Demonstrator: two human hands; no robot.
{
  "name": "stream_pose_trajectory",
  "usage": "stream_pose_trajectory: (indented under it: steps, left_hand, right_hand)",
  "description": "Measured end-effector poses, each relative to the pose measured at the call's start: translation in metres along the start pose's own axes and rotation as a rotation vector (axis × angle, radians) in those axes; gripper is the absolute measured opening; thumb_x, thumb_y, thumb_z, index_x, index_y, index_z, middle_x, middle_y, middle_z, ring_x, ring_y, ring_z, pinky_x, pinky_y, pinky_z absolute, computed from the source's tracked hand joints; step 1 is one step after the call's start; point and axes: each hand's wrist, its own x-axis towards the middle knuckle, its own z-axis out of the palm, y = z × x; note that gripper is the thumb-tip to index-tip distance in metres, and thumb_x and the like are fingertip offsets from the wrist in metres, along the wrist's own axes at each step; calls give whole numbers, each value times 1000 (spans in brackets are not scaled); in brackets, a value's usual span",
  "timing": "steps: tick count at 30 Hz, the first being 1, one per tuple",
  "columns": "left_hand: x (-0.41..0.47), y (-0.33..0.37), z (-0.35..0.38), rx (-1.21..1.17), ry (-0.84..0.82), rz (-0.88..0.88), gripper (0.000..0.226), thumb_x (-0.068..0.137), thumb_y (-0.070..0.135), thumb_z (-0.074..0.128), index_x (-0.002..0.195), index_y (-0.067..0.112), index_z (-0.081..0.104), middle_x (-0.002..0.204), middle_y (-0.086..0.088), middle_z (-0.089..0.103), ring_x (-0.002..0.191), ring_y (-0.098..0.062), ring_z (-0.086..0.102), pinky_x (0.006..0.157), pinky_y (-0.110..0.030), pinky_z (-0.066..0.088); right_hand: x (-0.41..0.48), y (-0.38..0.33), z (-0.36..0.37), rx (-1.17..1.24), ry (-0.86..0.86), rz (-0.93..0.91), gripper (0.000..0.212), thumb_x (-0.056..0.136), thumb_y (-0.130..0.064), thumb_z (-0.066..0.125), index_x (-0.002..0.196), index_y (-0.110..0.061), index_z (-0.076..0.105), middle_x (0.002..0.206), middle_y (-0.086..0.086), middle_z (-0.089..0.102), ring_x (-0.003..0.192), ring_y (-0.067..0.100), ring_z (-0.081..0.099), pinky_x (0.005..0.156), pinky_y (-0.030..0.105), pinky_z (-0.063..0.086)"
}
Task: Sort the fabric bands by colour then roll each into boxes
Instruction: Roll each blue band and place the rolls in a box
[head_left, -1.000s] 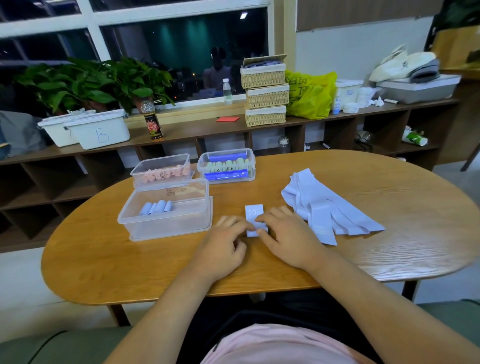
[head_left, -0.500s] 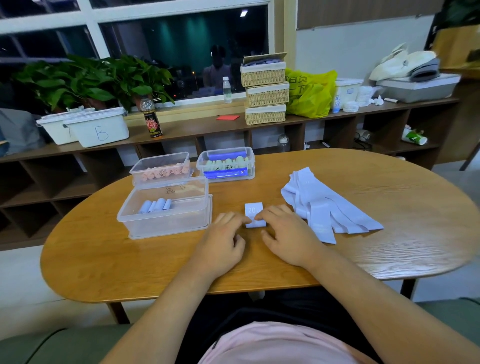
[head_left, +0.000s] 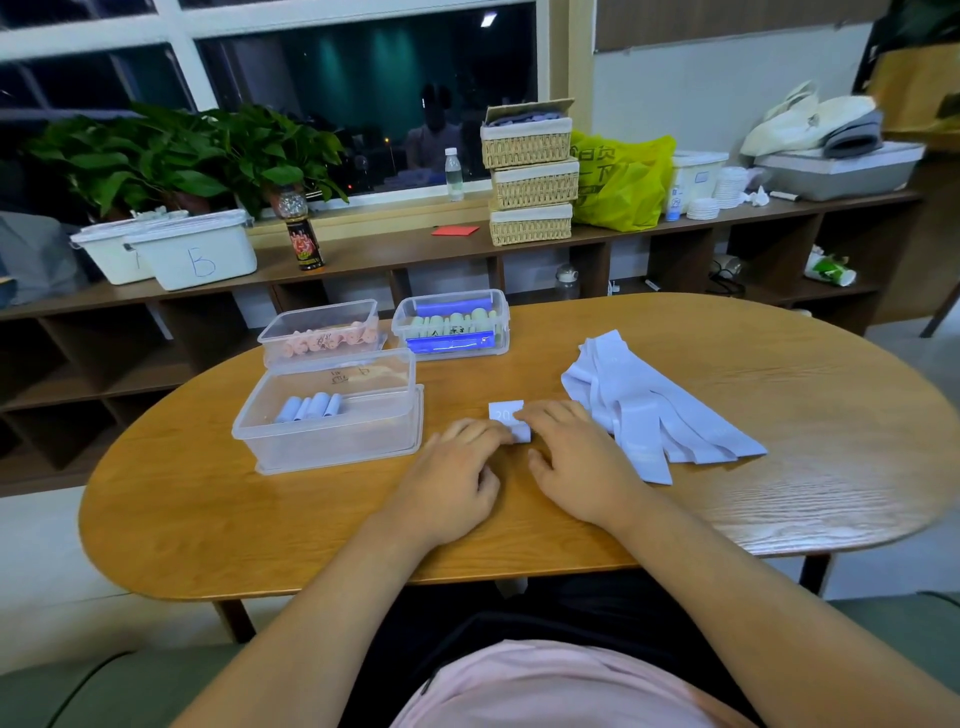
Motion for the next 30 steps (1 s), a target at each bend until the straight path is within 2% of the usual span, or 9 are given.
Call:
stream_pose_trajectory:
  steps: [7,13,18,22,27,30]
  left_hand:
    - [30,-7,7,-26,13,-92,48,91,15,55,138,27,58,140,9,58,138,-12,45,115,-38,40]
    - [56,-14,15,22,-6,-144,41,98,35,60,137,25,58,135,4,60,135,-18,46,108,-42,43]
    - [75,-26,21,7,-12,-185,35,102,39,61,136,28,63,127,7,62,128,-18,50,103,-40,46]
    - [71,-30,25,-96,71,-157,32,105,35,60,136,28,62,128,11,62,123,-12,50,103,-41,47]
    - [52,-21,20,-165,151,-55,33,104,36,62,136,32,62,125,16,64,117,-10,52,100,-38,48]
    - [39,-13,15,-264,224,-46,34,101,30,69,135,30,65,124,19,63,116,-7,53,101,-28,45]
  right_hand:
    - [0,1,0,59,33,42,51,93,-3,53,141,-21,56,141,-6,53,128,14,45,104,27,42]
    - [0,2,0,61,55,43,55,89,0,52,139,-22,57,139,-8,53,125,15,46,103,31,46]
    - [0,3,1,43,78,68,54,88,-2,52,138,-23,57,138,-8,54,124,19,48,99,37,49]
    - [1,4,0,42,84,77,48,91,-7,55,136,-24,56,134,-9,54,121,17,47,97,36,48]
    - [0,-2,-5,161,151,70,47,97,-19,62,142,-26,51,139,-14,53,123,9,48,95,24,43]
    - [-1,-6,-9,209,188,64,47,100,-27,66,144,-26,52,142,-14,53,128,5,47,97,18,40]
